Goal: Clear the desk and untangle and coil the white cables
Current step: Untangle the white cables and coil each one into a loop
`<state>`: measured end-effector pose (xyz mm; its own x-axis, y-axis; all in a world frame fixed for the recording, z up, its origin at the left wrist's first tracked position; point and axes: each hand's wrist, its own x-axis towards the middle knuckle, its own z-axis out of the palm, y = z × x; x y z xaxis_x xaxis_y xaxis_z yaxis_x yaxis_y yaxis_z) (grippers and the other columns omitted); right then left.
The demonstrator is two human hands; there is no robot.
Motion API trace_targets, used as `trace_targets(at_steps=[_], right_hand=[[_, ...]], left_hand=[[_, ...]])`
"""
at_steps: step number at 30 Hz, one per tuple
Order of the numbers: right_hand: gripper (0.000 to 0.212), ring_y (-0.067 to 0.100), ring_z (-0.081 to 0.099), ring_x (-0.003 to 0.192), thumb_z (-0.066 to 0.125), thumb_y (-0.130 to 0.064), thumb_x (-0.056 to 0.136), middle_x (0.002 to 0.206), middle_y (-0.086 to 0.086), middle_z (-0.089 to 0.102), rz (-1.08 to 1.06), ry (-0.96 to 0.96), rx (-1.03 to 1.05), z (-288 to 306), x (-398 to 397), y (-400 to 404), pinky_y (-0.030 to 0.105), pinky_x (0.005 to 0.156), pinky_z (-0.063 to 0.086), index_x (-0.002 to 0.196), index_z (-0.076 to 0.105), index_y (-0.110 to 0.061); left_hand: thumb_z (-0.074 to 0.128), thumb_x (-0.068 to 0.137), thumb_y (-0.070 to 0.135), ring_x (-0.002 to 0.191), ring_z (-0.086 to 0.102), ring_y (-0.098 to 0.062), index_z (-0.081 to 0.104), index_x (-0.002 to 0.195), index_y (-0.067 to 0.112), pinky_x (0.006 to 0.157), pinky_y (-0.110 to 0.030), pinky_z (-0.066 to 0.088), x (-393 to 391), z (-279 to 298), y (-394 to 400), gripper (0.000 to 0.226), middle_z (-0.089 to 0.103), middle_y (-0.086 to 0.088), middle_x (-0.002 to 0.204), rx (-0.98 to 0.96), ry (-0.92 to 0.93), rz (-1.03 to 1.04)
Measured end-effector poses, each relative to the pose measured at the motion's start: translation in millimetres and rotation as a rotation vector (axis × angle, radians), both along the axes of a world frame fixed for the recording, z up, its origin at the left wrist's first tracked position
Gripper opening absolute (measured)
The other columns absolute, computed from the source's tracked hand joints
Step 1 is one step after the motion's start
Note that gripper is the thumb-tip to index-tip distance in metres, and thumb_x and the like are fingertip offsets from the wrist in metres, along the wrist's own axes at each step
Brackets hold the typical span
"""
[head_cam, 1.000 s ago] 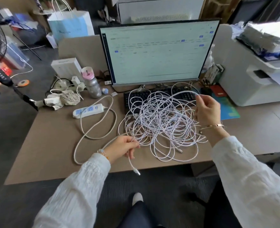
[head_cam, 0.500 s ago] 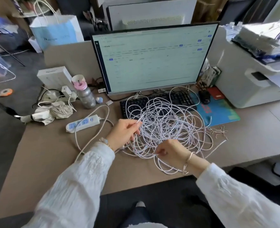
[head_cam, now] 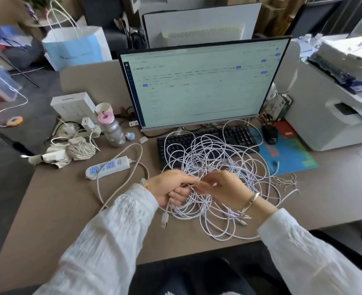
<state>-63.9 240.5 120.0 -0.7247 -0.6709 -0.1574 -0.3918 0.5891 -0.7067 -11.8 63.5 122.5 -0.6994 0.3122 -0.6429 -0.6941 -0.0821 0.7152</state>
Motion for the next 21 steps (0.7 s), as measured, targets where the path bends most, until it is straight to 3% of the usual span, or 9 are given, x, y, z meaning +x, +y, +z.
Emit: trace_targets(at_steps=[3, 7, 12, 15, 19, 21], right_hand=[[0.034, 0.009, 0.045, 0.044, 0.057, -0.040, 0.092, 0.054, -0.003, 0.061, 0.014, -0.300, -0.045, 6.1, -20.8, 11.4, 0.017, 0.044, 0.036, 0.071, 0.068, -0.016], [0.036, 0.006, 0.034, 0.039, 0.061, -0.039, 0.090, 0.048, -0.005, 0.049, -0.090, -0.284, -0.138, 6.4, -40.7, 16.0, 0.016, 0.041, 0.028, 0.066, 0.068, -0.013], [0.031, 0.006, 0.042, 0.041, 0.062, -0.035, 0.090, 0.062, 0.000, 0.061, -0.144, -0.385, -0.297, -5.6, -56.6, 23.2, 0.017, 0.040, 0.035, 0.087, 0.069, -0.005], [0.021, 0.011, 0.051, 0.047, 0.065, -0.027, 0.089, 0.064, 0.002, 0.063, -0.134, -0.472, -0.327, -24.2, -63.6, 39.5, 0.019, 0.046, 0.044, 0.090, 0.066, -0.006], [0.012, 0.016, 0.064, 0.065, 0.068, -0.004, 0.085, 0.076, 0.009, 0.068, -0.072, -0.536, -0.265, -57.8, -66.6, 57.8, 0.021, 0.064, 0.055, 0.094, 0.062, 0.000], [0.011, 0.022, 0.065, 0.070, 0.068, 0.003, 0.082, 0.078, 0.012, 0.069, -0.042, -0.545, -0.245, -70.6, -63.7, 57.6, 0.023, 0.069, 0.057, 0.090, 0.062, -0.001]], left_hand=[[0.039, 0.103, 0.024, 0.033, 0.024, -0.004, 0.058, 0.080, 0.006, 0.036, -0.016, 0.024, -7.1, 0.0, 1.6, 0.035, 0.027, 0.006, 0.044, 0.048, -0.003, 0.059], [0.043, 0.099, 0.027, 0.042, 0.030, -0.006, 0.054, 0.074, 0.009, 0.047, -0.019, 0.031, -9.8, -5.5, 14.6, 0.033, 0.036, 0.007, 0.048, 0.110, 0.078, 0.120], [0.045, 0.093, 0.027, 0.035, 0.019, -0.002, 0.052, 0.072, 0.013, 0.031, -0.015, 0.014, -19.3, -8.3, 17.7, 0.026, 0.023, 0.010, 0.044, 0.375, 0.056, 0.373], [0.045, 0.092, 0.026, 0.039, 0.010, -0.005, 0.050, 0.071, 0.013, 0.032, -0.015, 0.011, -19.0, -8.3, 5.6, 0.025, 0.023, 0.010, 0.043, 0.413, 0.075, 0.554], [0.046, 0.092, 0.027, 0.034, 0.016, -0.003, 0.050, 0.069, 0.013, 0.031, -0.016, 0.011, -11.9, -5.3, -14.6, 0.027, 0.022, 0.010, 0.043, 0.383, 0.121, 0.720], [0.047, 0.091, 0.028, 0.038, 0.010, -0.004, 0.048, 0.071, 0.014, 0.031, -0.016, 0.011, -8.5, -0.8, -20.3, 0.025, 0.022, 0.010, 0.043, 0.360, 0.145, 0.765]])
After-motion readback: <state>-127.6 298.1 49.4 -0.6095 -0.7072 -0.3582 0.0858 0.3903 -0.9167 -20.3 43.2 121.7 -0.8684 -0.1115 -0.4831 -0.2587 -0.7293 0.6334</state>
